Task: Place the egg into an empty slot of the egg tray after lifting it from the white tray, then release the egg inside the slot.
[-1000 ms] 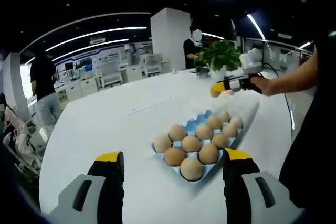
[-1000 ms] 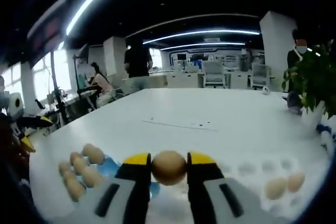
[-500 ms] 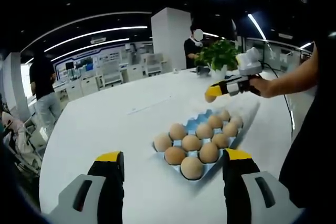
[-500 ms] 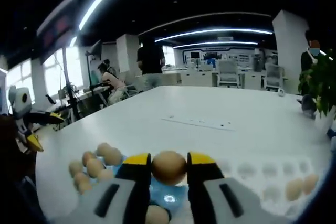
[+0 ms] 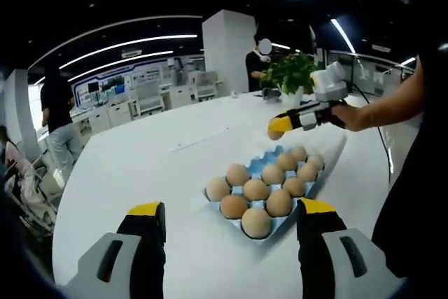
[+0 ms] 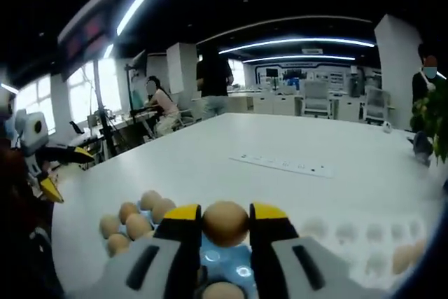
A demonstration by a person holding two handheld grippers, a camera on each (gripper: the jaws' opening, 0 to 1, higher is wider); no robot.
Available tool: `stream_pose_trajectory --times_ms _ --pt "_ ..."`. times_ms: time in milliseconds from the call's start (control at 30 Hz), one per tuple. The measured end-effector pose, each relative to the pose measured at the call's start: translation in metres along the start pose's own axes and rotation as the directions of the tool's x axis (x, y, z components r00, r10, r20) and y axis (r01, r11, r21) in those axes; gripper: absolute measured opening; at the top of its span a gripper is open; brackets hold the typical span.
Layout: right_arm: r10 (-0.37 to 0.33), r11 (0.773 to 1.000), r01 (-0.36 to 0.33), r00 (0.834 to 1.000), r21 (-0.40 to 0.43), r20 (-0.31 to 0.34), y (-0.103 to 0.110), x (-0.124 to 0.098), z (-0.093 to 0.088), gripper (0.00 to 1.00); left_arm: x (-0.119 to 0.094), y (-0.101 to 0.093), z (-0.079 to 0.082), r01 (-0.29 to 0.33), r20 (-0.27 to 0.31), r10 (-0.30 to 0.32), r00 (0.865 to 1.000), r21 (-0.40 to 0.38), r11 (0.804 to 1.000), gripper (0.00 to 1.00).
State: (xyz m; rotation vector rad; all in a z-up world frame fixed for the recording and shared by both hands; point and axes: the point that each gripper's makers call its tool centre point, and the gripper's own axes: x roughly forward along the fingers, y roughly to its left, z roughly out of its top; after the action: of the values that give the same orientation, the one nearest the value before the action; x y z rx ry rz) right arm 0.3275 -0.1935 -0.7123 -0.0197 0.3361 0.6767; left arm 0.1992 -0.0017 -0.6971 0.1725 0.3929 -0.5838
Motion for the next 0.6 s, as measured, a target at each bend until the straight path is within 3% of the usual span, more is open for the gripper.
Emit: stream_pose_trajectory --times_ms 600 --pt "0.09 0.995 -0.092 0.995 -0.05 -0.05 0.034 0.026 -0.012 0.26 0.001 0.003 0.002 -0.001 0.002 0.001 1.0 0.007 1.0 0.78"
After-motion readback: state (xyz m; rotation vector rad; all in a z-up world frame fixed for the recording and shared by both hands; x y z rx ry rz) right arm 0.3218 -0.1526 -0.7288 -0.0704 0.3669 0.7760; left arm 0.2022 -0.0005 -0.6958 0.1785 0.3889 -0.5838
